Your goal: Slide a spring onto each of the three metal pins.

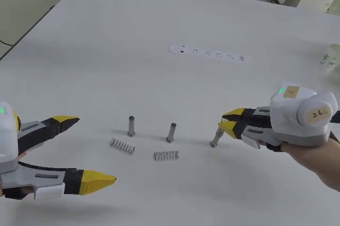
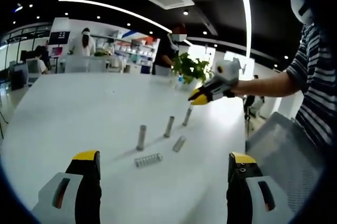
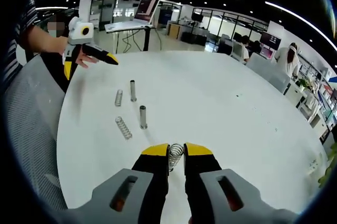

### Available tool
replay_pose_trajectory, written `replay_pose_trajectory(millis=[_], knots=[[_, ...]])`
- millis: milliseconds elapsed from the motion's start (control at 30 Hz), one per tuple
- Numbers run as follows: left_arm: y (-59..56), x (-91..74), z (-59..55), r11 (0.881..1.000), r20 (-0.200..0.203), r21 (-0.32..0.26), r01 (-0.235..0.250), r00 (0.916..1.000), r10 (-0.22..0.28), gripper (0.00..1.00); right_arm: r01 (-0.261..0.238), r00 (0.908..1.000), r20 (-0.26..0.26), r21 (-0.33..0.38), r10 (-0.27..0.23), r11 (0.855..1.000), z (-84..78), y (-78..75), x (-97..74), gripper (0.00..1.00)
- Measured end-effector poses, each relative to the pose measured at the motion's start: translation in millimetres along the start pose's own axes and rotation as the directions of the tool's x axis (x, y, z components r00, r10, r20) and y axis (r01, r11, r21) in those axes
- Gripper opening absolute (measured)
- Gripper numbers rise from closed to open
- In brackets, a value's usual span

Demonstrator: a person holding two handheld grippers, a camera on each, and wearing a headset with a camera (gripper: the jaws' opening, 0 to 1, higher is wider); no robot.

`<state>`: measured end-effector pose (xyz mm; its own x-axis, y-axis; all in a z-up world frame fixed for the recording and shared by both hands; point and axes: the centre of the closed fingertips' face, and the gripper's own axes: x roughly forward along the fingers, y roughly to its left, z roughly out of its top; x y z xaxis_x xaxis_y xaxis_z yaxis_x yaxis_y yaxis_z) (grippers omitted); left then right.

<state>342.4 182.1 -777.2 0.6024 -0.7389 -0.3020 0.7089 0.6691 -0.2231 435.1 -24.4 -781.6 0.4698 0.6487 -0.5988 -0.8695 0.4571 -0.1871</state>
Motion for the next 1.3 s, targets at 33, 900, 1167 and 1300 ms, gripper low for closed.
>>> replay_pose_trajectory(millis=[33,900,1167,1300], knots=[[-0.2,0.1,-1.0,1.000,-0.003,0.001,0.000,1.0000,0.000,0.98,0.000,1.0000,-0.004,0.007,0.000,1.000,-2.4,0.3,1.4,0.08],[-1.6,-1.3,-1.5,1.000,-0.002,-0.004,-0.002,1.0000,0.002,0.98,-0.038,0.9959,-0.081,0.014,0.040,0.999,-28.9,9.9,18.8,0.08],[-3.1,0.5,-1.6,1.000,-0.005,-0.003,0.005,1.0000,-0.005,0.98,-0.043,0.9951,-0.088,0.013,0.044,0.999,-28.5,10.4,19.8,0.09],[-3.1,0.3,-1.8,1.000,-0.005,-0.004,0.005,1.0000,-0.005,0.98,-0.043,0.9942,-0.098,0.019,0.045,0.999,-30.9,10.5,19.8,0.09]])
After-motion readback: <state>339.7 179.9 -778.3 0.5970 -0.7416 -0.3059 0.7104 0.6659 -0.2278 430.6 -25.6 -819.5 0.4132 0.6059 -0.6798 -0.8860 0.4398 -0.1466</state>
